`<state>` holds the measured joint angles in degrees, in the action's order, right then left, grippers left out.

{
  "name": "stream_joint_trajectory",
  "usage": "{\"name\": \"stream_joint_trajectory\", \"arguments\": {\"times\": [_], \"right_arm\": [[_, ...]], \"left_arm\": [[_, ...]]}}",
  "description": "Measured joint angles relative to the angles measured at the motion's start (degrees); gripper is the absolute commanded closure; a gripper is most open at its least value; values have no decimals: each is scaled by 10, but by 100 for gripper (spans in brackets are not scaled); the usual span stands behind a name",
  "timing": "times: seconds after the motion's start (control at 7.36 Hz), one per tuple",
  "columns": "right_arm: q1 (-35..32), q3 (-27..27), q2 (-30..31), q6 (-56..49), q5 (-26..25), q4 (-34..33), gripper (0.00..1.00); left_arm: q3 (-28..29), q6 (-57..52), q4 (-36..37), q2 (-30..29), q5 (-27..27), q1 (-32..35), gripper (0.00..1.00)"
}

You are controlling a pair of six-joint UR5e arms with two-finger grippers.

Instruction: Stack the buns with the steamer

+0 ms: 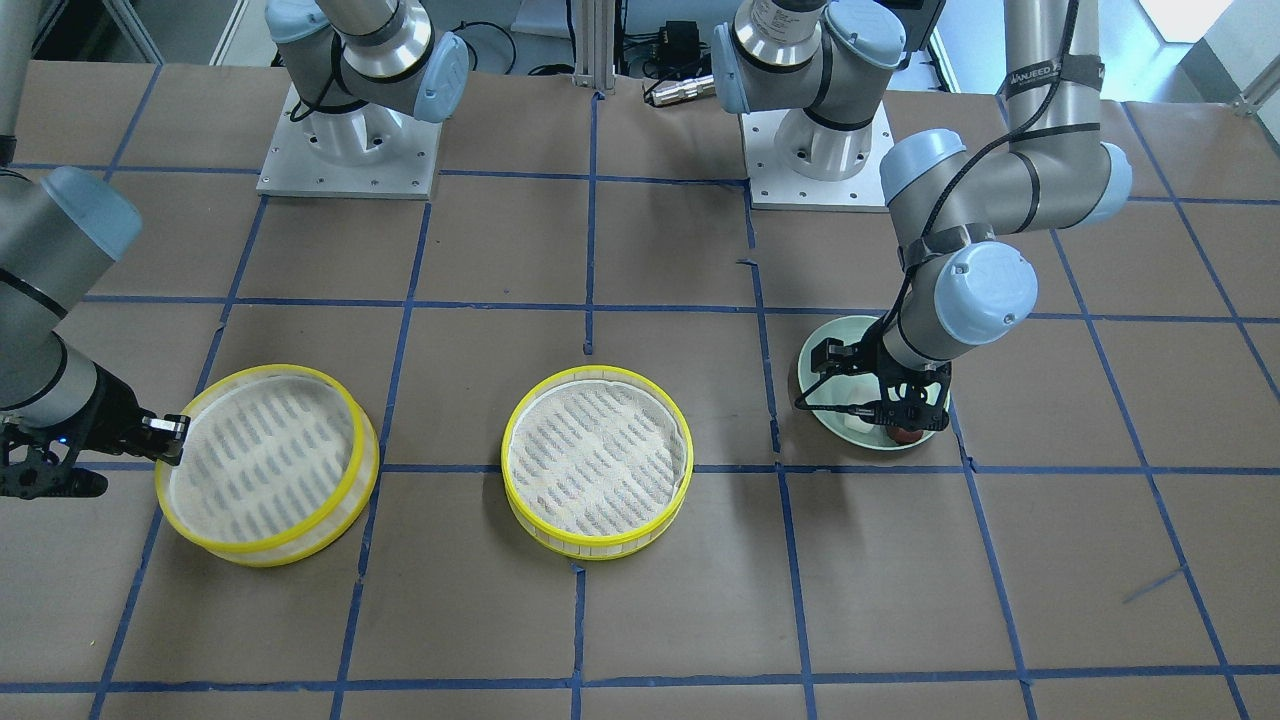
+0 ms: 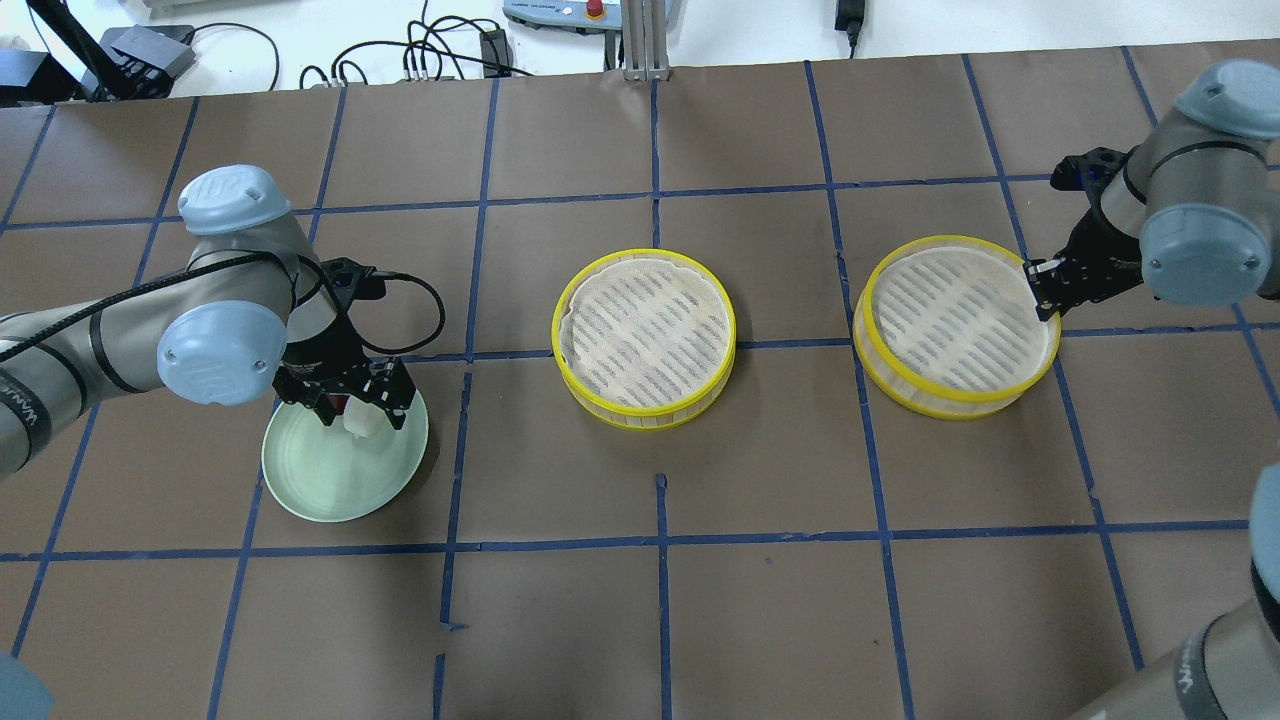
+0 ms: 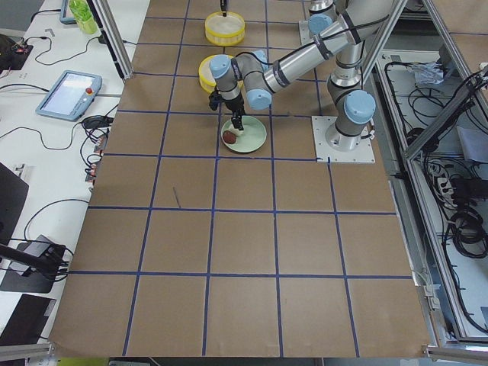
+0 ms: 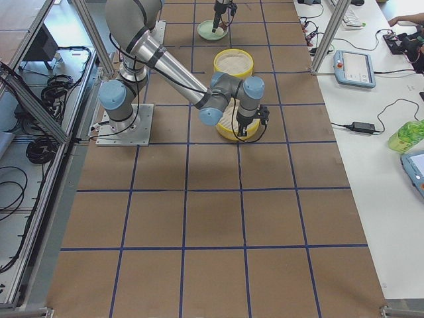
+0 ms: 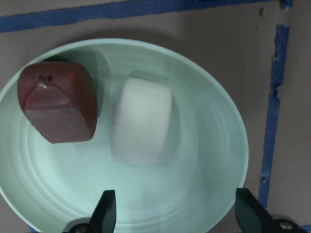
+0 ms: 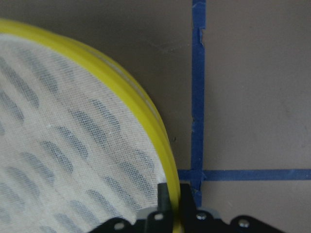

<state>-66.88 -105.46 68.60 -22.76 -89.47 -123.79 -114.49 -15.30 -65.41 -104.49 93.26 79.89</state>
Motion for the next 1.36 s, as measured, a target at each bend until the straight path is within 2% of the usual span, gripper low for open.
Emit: {"name": "stream_joint_trajectory", "arguments": {"times": [0.14,0.27,0.41,0.54,0.68,0.81,1.09,1.36], "right_arm": [[0,0,0,0,0,0,92],[0,0,0,0,0,0,92],[0,1,1,0,-1,2,92],[0,5,7,0,-4,7,92],[-1,18,21,0,-4,28,92],[-3,48,43,1,-4,82,92],[-7,132,102,5,-6,242,92],[-11,176,144,11,-16,323,92]], "left_arm": [[2,0,15,-7,0,0,33],[2,1,35,-11,0,0,70],[1,0,52,-15,-1,0,92],[2,-1,60,-17,0,0,99],[3,-1,66,-18,0,0,100],[4,-1,76,-15,0,1,100],[22,11,88,11,-8,21,99],[80,93,45,38,-46,85,99]]}}
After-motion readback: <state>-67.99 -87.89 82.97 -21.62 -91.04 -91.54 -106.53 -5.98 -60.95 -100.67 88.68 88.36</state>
